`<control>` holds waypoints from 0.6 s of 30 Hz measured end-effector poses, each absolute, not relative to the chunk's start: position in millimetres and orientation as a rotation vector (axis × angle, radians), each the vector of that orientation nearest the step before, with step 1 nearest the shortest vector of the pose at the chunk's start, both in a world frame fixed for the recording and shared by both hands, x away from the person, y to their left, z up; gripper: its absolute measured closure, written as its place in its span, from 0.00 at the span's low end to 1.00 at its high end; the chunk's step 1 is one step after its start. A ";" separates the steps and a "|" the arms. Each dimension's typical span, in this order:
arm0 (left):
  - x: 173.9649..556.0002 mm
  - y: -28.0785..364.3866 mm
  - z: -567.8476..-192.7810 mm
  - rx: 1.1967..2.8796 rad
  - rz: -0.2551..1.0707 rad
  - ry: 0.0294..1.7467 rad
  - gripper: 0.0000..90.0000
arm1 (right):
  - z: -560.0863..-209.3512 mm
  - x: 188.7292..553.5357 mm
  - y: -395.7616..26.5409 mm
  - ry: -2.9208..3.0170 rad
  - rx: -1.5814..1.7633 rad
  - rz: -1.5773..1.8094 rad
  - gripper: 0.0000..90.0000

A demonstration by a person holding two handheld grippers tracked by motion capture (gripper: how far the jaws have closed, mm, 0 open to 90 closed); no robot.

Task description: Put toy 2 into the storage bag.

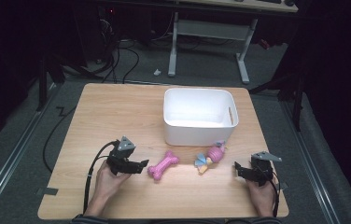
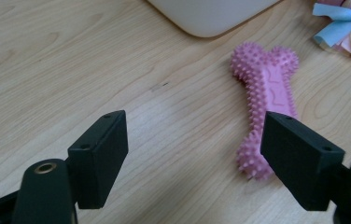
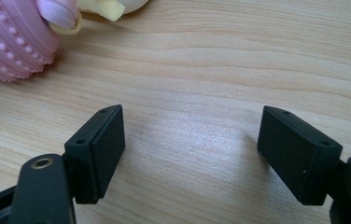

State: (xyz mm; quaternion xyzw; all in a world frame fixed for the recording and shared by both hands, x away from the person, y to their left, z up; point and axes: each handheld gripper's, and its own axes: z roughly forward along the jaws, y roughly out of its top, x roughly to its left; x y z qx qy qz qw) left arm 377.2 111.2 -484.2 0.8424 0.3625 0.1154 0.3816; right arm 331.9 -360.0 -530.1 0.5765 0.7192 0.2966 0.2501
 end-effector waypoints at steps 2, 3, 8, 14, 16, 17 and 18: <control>377.1 109.0 -482.9 2.152 0.295 0.918 0.27 | -530.1 331.9 -360.0 1.958 1.569 0.808 0.26; 377.1 106.2 -481.3 2.157 0.294 0.912 0.27 | -530.1 331.9 -360.0 1.958 1.569 0.808 0.26; 378.1 96.0 -477.2 2.180 0.291 0.895 0.28 | -530.1 331.9 -360.0 1.958 1.569 0.807 0.26; 378.9 88.9 -474.8 2.190 0.280 0.879 0.29 | -530.1 331.9 -360.0 1.958 1.569 0.808 0.26; 379.0 85.5 -473.3 2.200 0.278 0.867 0.29 | -530.1 331.9 -360.0 1.958 1.569 0.808 0.26; 379.2 83.0 -472.4 2.206 0.277 0.861 0.29 | -530.1 331.9 -360.0 1.958 1.569 0.808 0.26; 379.2 81.7 -472.0 2.206 0.278 0.858 0.29 | -530.1 331.9 -360.0 1.958 1.569 0.808 0.26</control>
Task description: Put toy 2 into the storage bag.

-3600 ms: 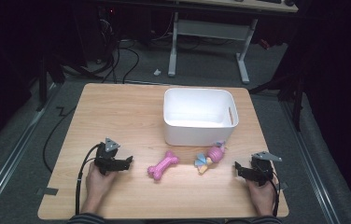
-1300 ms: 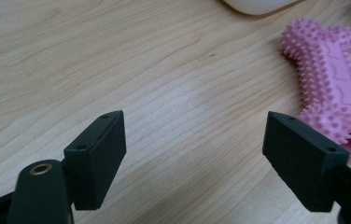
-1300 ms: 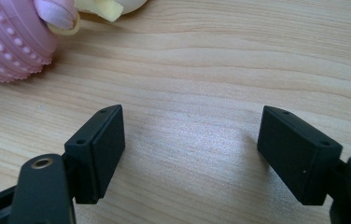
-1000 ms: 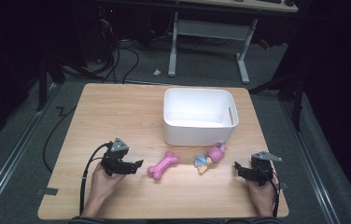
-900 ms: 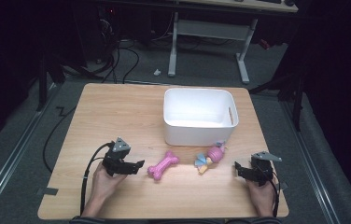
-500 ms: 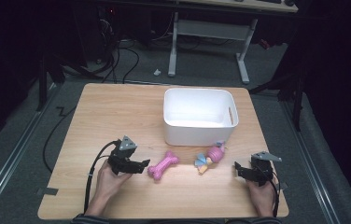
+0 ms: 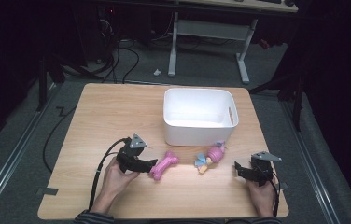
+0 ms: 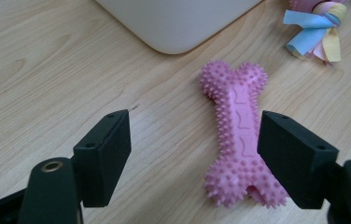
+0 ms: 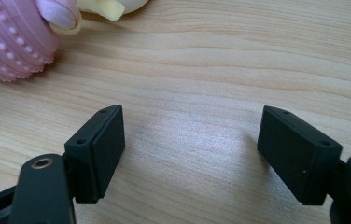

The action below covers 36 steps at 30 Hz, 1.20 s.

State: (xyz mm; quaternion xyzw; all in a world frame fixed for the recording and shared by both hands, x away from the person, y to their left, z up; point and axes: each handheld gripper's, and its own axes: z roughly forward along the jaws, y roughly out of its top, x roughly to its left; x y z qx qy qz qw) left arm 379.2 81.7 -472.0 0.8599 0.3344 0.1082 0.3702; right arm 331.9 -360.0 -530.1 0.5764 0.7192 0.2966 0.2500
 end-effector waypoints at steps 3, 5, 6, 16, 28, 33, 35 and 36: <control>380.3 75.7 -471.1 2.225 0.266 0.846 0.30 | -530.1 331.9 -360.0 1.958 1.569 0.808 0.26; 381.5 71.4 -471.3 2.238 0.251 0.838 0.32 | -530.1 331.9 -360.0 1.958 1.570 0.808 0.26; 382.7 67.0 -471.7 2.251 0.236 0.830 0.33 | -530.1 331.9 -360.0 1.958 1.569 0.808 0.26; 386.0 49.5 -475.1 2.306 0.215 0.802 0.35 | -530.1 331.9 -360.0 1.958 1.570 0.808 0.26; 390.1 36.7 -484.7 2.352 0.195 0.810 0.37 | -530.1 331.9 -360.0 1.958 1.569 0.808 0.26; 391.5 32.4 -488.9 2.371 0.182 0.811 0.39 | -530.1 331.8 -360.0 1.958 1.569 0.808 0.26; 391.8 30.6 -490.1 2.380 0.176 0.808 0.40 | -530.1 331.8 -360.0 1.958 1.569 0.808 0.26; 392.1 28.8 -491.3 2.386 0.173 0.807 0.41 | -530.1 331.9 -360.0 1.958 1.569 0.808 0.26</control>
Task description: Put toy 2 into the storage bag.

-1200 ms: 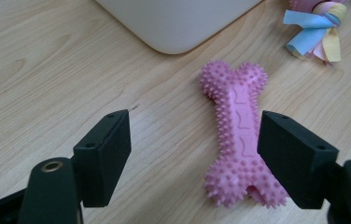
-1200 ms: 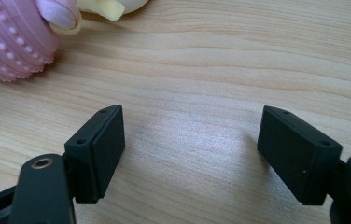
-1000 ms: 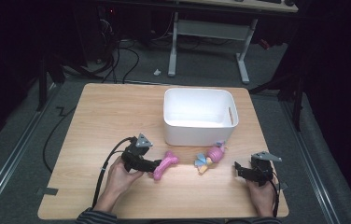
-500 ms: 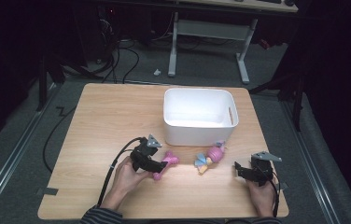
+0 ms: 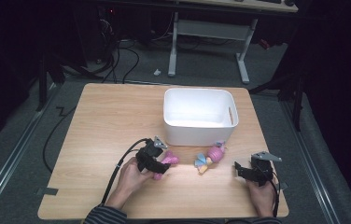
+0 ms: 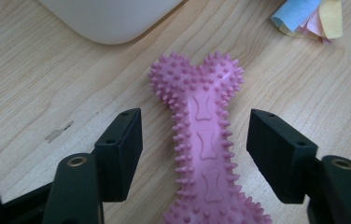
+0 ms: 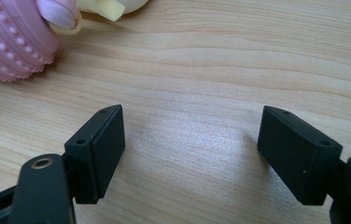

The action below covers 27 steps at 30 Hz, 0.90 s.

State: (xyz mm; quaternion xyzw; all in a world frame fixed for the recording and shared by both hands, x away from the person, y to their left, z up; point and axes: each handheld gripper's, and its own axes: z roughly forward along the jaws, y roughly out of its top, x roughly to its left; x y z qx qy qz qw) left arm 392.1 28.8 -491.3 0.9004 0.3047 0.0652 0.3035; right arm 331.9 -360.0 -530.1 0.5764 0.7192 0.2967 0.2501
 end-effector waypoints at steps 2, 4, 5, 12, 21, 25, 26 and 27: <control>392.1 27.9 -492.0 2.387 0.173 0.811 0.42 | -530.1 331.8 -360.0 1.958 1.569 0.808 0.26; 392.3 26.3 -492.9 2.399 0.179 0.809 0.42 | -530.1 331.8 -359.9 1.958 1.569 0.809 0.26; 392.2 25.2 -493.8 2.400 0.182 0.813 0.42 | -530.1 331.8 -359.9 1.958 1.570 0.808 0.26; 392.7 20.6 -497.7 2.413 0.174 0.819 0.45 | -530.0 331.7 -359.9 1.959 1.569 0.809 0.26; 393.7 17.3 -501.2 2.439 0.172 0.827 0.52 | -530.0 331.7 -359.9 1.959 1.570 0.809 0.26; 394.4 17.0 -502.2 2.445 0.170 0.851 0.55 | -530.0 331.8 -359.9 1.959 1.569 0.808 0.26; 395.2 16.1 -503.4 2.458 0.155 0.865 0.56 | -530.0 331.8 -359.9 1.960 1.569 0.809 0.26; 394.7 15.4 -503.6 2.462 0.153 0.870 0.57 | -530.1 331.8 -359.9 1.962 1.566 0.810 0.26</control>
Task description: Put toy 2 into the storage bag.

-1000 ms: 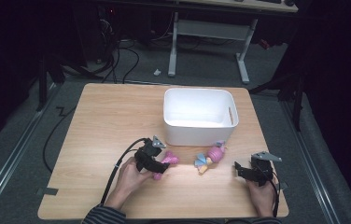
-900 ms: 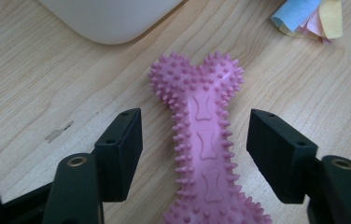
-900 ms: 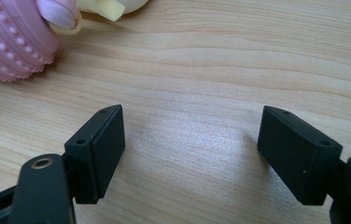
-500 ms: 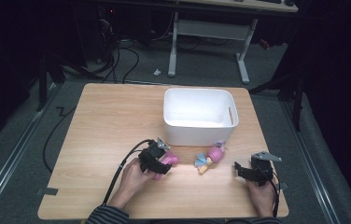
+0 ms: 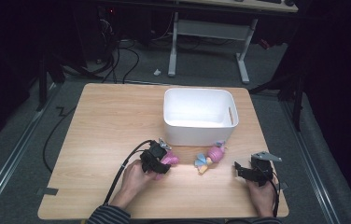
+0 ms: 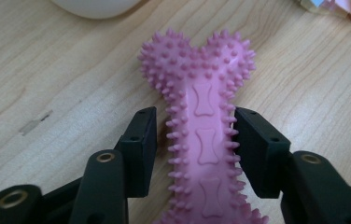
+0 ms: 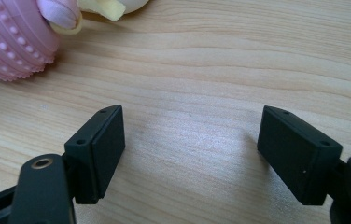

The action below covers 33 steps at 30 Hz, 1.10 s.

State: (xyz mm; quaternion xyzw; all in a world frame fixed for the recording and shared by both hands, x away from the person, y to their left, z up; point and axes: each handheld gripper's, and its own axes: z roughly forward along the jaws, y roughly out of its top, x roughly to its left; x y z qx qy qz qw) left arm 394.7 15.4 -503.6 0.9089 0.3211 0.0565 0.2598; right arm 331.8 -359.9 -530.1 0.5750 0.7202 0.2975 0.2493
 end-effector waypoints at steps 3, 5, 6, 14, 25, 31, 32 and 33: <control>394.1 15.0 -503.6 2.464 0.142 0.869 0.60 | -530.0 331.7 -359.7 1.964 1.567 0.811 0.26; 393.8 14.5 -503.4 2.463 0.140 0.875 0.62 | -530.0 331.7 -359.7 1.964 1.566 0.812 0.26; 393.9 14.3 -503.4 2.461 0.140 0.877 0.63 | -529.9 331.7 -359.6 1.964 1.567 0.812 0.26; 391.3 13.4 -501.1 2.485 0.158 0.844 0.65 | -530.0 331.8 -359.8 1.966 1.562 0.811 0.26; 389.6 33.9 -482.6 2.389 0.133 0.830 0.66 | -530.0 331.5 -359.4 1.964 1.566 0.810 0.26; 392.0 46.5 -475.0 2.318 0.112 0.836 0.66 | -530.0 331.5 -359.4 1.964 1.566 0.810 0.26; 392.7 48.7 -474.2 2.307 0.101 0.838 0.66 | -530.0 331.5 -359.4 1.964 1.566 0.810 0.26; 393.2 50.6 -473.5 2.299 0.097 0.844 0.66 | -530.0 331.5 -359.4 1.964 1.566 0.810 0.26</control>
